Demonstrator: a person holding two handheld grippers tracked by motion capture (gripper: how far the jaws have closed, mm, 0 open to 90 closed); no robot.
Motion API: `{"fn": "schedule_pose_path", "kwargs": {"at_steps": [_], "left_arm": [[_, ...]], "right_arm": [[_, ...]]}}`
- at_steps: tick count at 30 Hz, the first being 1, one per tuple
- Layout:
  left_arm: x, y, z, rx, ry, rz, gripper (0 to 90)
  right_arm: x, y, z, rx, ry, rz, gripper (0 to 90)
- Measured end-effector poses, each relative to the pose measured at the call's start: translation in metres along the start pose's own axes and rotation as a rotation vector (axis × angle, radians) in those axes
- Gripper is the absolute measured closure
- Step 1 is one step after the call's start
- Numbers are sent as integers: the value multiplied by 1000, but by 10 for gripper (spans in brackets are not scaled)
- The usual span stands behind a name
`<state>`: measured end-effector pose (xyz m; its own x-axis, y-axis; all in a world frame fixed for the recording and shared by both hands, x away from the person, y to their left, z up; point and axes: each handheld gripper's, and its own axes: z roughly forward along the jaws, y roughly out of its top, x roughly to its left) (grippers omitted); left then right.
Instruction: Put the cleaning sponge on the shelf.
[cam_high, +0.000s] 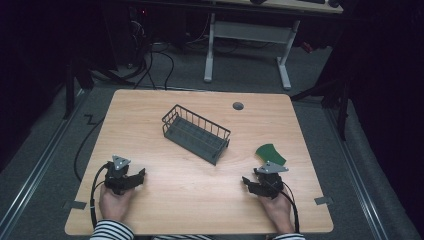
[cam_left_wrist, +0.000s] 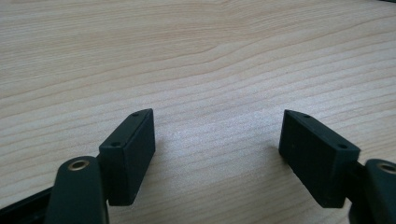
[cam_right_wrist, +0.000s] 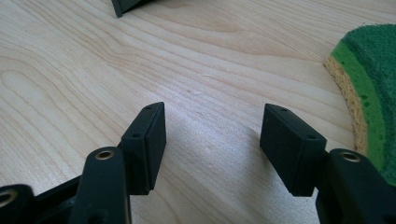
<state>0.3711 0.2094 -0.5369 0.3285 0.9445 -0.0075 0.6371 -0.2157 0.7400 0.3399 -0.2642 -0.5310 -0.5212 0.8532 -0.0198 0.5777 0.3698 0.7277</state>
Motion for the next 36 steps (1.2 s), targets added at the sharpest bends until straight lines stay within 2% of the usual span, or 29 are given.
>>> {"fn": "schedule_pose_path", "kwargs": {"at_steps": [24, 30, 32, 36], "left_arm": [[1, 1, 1, 3, -11, 2, 257], [0, 1, 1, 3, -3, -5, 260], [0, 1, 0, 8, -7, -37, 240], [-1, 3, 0, 9, -18, -52, 215]], "right_arm": [[1, 0, 0, 2, -7, 15, 399], [1, 1, 1, 0, -13, 20, 407], [1, 0, 1, 0, -14, 19, 410], [1, 0, 0, -2, -21, 25, 449]]}}
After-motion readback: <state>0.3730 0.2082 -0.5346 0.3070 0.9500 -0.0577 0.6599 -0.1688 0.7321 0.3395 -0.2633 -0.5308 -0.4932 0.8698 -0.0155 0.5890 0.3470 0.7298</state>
